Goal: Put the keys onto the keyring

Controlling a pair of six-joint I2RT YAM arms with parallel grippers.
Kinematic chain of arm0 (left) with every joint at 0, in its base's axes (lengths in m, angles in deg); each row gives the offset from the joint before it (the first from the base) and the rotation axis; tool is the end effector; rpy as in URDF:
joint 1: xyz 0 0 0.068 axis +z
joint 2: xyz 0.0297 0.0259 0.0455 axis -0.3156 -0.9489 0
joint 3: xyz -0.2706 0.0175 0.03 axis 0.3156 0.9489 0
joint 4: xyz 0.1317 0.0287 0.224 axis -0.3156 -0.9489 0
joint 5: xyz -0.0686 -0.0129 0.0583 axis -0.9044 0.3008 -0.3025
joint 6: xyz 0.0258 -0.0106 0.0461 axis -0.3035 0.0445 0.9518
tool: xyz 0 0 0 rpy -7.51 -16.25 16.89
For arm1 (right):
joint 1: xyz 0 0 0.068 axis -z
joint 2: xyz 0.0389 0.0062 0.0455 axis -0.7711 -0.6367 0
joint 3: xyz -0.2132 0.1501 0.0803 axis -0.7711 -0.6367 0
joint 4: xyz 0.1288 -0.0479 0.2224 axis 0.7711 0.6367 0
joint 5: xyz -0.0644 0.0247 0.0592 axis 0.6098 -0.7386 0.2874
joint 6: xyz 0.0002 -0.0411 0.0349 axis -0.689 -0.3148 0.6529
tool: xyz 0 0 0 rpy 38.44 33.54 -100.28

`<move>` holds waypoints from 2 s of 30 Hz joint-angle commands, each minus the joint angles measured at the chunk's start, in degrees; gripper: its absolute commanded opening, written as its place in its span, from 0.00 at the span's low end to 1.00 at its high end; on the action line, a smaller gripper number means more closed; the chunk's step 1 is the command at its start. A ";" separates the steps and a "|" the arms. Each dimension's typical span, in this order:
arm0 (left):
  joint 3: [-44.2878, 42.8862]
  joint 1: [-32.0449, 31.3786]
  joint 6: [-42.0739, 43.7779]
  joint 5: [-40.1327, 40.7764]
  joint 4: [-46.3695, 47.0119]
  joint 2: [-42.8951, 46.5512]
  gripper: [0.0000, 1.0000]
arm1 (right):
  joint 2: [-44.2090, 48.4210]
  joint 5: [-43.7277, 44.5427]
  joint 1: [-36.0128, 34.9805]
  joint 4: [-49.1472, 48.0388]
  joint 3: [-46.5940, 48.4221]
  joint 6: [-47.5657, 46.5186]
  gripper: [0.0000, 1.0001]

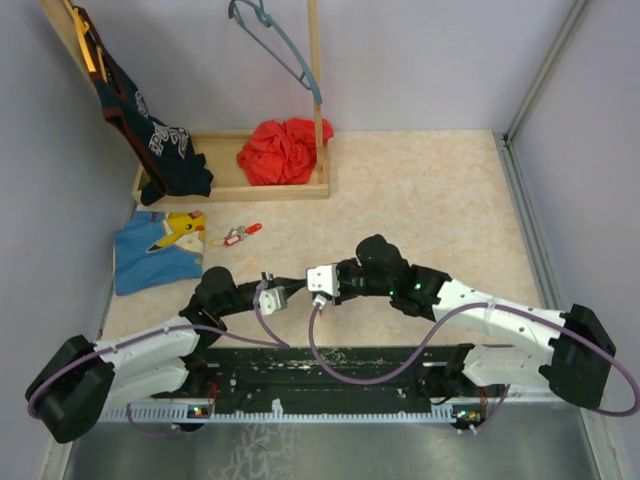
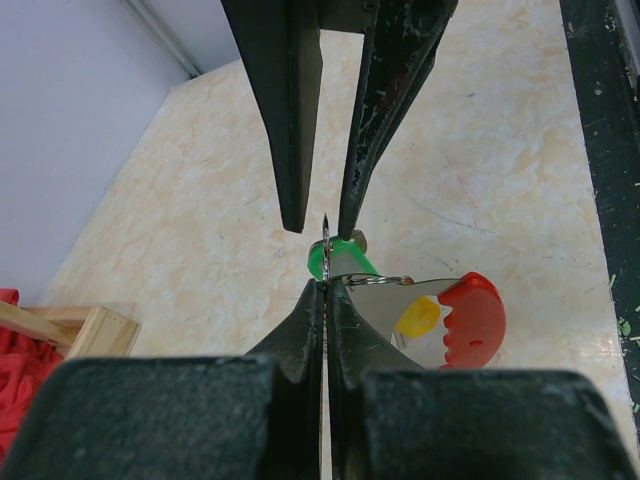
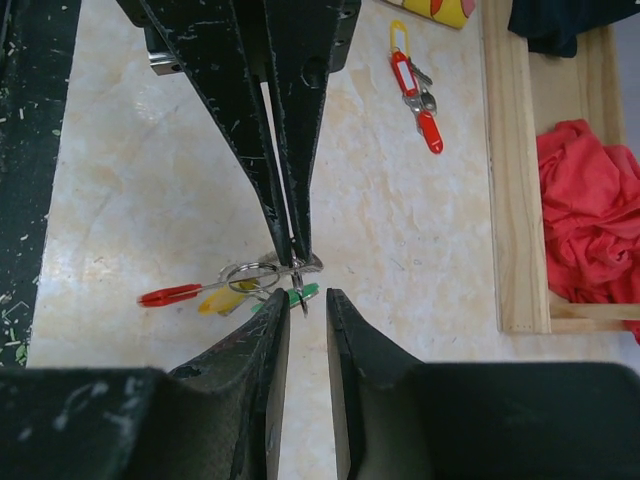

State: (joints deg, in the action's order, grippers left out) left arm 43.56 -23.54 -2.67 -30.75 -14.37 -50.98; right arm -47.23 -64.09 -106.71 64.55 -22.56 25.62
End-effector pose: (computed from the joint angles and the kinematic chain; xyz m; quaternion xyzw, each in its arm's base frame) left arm 0.1325 -0.1456 0.2006 0.5705 0.4290 -0.2704 0.6461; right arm 0.1322 0.2167 0.2678 -0.6965 0.4864 0.1829 0.4947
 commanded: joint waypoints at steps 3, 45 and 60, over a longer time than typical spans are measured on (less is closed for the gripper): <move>0.50 -0.30 -0.29 0.26 3.62 1.42 0.00 | 4.72 2.55 -1.06 -1.83 1.09 -0.31 0.23; -0.01 -0.33 -0.09 -3.10 3.37 1.03 0.00 | 0.93 -1.19 -0.89 0.38 1.82 -0.62 0.01; -2.78 -0.34 0.20 -1.54 -2.08 0.10 0.00 | 0.51 -2.65 -1.14 2.94 4.08 -0.92 0.00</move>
State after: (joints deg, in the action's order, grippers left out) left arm 43.01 -23.62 -2.64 -32.46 -15.94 -50.78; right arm -46.42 -64.33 -106.71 68.26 -22.45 25.17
